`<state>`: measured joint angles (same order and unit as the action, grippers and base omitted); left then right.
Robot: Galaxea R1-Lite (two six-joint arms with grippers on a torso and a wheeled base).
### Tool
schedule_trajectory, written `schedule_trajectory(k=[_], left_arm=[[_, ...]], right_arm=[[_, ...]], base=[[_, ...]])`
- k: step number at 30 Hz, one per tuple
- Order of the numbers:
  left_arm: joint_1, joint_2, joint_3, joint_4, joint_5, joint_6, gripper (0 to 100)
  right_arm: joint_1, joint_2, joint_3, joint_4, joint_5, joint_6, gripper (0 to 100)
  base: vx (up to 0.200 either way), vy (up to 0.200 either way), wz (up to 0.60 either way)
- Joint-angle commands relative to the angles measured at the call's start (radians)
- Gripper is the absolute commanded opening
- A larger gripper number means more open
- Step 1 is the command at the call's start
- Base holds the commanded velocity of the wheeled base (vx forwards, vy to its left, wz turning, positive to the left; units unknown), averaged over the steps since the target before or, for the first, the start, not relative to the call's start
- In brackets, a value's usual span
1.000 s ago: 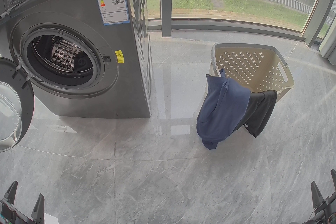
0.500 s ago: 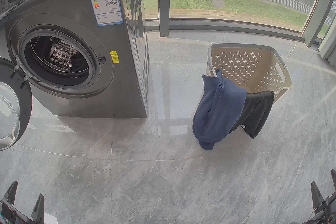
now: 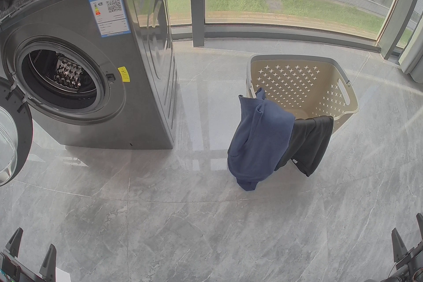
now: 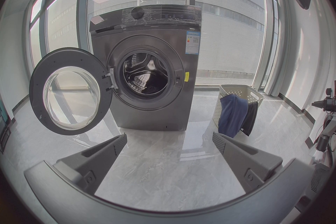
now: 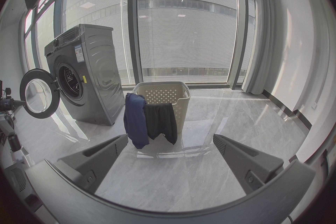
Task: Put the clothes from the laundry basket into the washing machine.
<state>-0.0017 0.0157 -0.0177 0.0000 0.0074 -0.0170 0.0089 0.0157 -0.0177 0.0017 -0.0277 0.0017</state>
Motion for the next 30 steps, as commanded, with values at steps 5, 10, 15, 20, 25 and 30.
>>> schedule_trajectory(k=[5, 10, 15, 20, 25, 30], left_arm=[[0.0, -0.013, 0.018, 0.0, 0.0, 0.0, 100], [0.0, -0.013, 0.018, 0.0, 0.0, -0.001, 100], [-0.001, -0.013, 0.016, 0.0, -0.001, -0.003, 100], [0.0, -0.011, 0.016, 0.0, -0.001, -0.003, 100], [-0.001, -0.011, 0.016, 0.0, -0.001, -0.003, 100], [0.0, -0.011, 0.016, 0.0, -0.001, -0.003, 100]], right_arm=[[0.0, -0.016, 0.015, 0.0, 0.0, 0.0, 100], [0.0, -0.016, 0.015, 0.0, 0.0, 0.0, 100], [0.0, -0.016, 0.015, 0.0, 0.0, 0.0, 100], [0.0, -0.016, 0.015, 0.0, 0.0, 0.0, 100], [0.0, -0.016, 0.015, 0.0, 0.0, 0.0, 100], [0.0, -0.016, 0.015, 0.0, 0.0, 0.0, 100]], base=[[0.0, 0.0, 0.0], [0.0, 0.0, 0.0], [0.0, 0.0, 0.0], [0.0, 0.0, 0.0], [0.0, 0.0, 0.0], [0.0, -0.2, 0.0]])
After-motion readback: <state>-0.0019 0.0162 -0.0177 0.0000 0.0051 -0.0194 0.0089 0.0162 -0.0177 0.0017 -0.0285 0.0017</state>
